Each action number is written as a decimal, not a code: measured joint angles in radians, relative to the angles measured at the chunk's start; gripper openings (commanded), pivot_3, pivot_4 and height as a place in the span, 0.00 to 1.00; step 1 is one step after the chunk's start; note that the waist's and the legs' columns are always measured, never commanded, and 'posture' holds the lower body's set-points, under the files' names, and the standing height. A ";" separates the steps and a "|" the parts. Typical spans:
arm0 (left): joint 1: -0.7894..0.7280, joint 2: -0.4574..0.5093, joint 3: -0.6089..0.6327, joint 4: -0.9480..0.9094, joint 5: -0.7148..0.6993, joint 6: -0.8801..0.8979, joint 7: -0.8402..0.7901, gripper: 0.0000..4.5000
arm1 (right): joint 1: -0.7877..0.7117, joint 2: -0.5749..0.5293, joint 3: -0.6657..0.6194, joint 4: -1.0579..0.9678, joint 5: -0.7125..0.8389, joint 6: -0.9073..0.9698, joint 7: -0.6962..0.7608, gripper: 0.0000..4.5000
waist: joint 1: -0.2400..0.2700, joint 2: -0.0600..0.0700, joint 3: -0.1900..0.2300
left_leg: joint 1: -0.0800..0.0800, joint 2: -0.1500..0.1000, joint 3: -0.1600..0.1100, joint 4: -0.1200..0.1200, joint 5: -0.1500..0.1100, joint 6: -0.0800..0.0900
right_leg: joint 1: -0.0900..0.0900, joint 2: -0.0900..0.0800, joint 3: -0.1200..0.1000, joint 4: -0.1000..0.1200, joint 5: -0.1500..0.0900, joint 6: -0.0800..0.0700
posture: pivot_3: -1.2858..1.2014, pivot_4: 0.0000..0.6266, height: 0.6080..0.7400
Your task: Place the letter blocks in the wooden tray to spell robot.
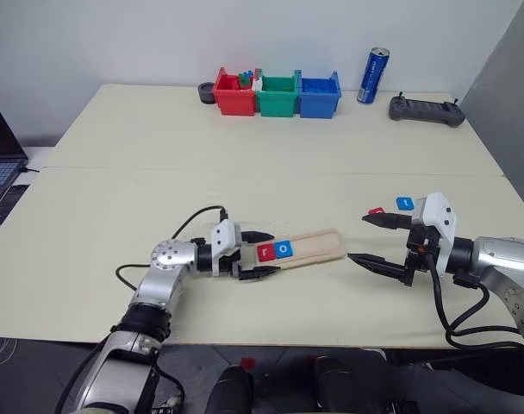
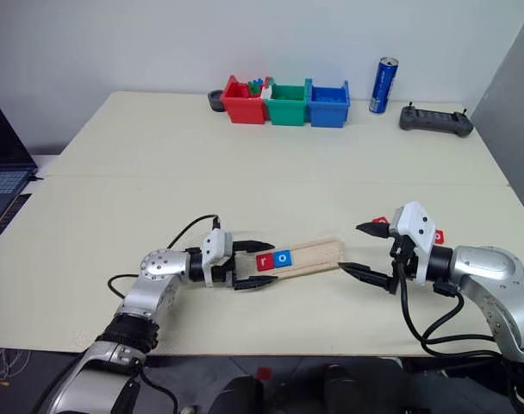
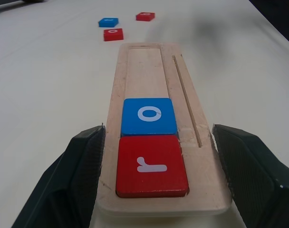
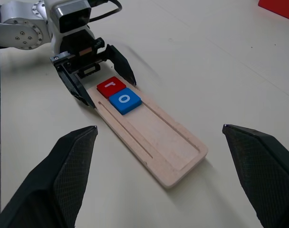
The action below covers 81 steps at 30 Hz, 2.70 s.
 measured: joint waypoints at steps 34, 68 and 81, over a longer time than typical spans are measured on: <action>-0.115 -0.163 -0.019 0.237 0.074 -0.139 -0.079 0.73 | 0.027 0.021 -0.026 -0.040 0.003 0.020 -0.063 1.00 | 0.003 0.001 -0.001 | -0.002 -0.001 -0.014 0.002 0.000 0.000 | 0.003 -0.001 -0.013 0.002 0.001 -0.002 | 0.52 0.24 1.00; -0.135 -0.167 -0.020 0.271 0.090 -0.145 -0.108 0.89 | 0.132 -0.070 -0.026 -0.023 -0.051 -0.119 0.117 1.00 | 0.001 0.001 -0.001 | -0.001 -0.002 -0.015 0.011 0.000 0.000 | 0.003 0.000 -0.014 0.013 0.001 -0.003 | 0.52 0.24 1.00; -0.132 -0.163 -0.019 0.263 0.089 -0.136 -0.111 0.99 | 0.126 -0.066 -0.026 -0.017 -0.053 -0.126 0.114 1.00 | 0.000 0.001 -0.001 | -0.002 -0.002 -0.015 0.014 0.000 0.000 | 0.003 0.000 -0.014 0.014 0.001 -0.003 | 0.52 0.24 1.00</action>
